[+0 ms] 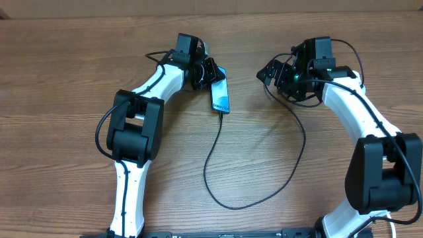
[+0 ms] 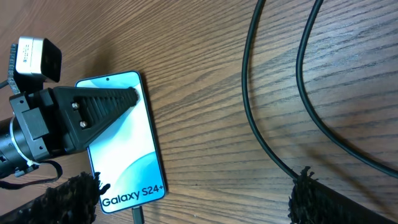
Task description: Plug charger to phone and switch on socket
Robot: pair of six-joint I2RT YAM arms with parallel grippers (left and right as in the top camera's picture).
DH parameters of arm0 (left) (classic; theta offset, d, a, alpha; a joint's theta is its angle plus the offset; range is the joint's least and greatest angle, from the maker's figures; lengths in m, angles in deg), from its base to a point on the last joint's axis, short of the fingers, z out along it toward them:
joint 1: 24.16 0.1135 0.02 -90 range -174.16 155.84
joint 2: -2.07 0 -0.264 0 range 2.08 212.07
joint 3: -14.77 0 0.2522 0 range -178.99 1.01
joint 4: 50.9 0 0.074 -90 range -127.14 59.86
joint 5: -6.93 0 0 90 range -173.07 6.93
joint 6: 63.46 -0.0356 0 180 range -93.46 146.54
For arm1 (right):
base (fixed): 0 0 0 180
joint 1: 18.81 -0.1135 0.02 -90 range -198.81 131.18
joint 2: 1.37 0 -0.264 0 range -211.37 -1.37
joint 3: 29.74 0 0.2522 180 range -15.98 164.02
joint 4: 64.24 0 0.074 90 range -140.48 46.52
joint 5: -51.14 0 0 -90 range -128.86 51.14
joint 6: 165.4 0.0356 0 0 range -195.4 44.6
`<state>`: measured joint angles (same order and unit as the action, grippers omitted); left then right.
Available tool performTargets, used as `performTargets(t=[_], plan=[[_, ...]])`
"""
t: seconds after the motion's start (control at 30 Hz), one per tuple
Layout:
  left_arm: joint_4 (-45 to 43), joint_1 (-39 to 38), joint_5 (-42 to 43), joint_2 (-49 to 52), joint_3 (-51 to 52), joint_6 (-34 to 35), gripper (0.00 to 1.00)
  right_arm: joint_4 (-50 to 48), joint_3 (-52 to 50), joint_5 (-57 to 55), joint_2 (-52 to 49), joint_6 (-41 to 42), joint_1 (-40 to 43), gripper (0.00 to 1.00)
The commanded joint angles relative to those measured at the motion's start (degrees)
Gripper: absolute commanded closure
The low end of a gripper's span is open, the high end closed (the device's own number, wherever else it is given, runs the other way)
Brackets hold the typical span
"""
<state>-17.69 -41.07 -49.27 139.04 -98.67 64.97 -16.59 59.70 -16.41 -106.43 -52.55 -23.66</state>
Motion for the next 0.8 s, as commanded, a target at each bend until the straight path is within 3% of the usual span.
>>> performTargets(t=[0.0, 0.2, 0.63, 0.77], plan=[[0.46, -0.42, -0.33, 1.29, 0.33, -0.9, 0.76, -0.13, 0.55, -0.35, 2.19, -0.44, 0.42, 0.0], [0.87, -0.42, -0.33, 1.29, 0.33, -0.9, 0.75, -0.13, 0.55, -0.35, 2.19, -0.42, 0.42, 0.0], [1.29, -0.42, -0.33, 1.29, 0.33, -0.9, 0.52, -0.13, 0.52, -0.35, 2.19, -0.42, 0.42, 0.0], [1.29, -0.37, -0.33, 1.29, 0.33, -0.9, 0.5, -0.11, 0.52, -0.35, 2.19, -0.44, 0.42, 0.0]])
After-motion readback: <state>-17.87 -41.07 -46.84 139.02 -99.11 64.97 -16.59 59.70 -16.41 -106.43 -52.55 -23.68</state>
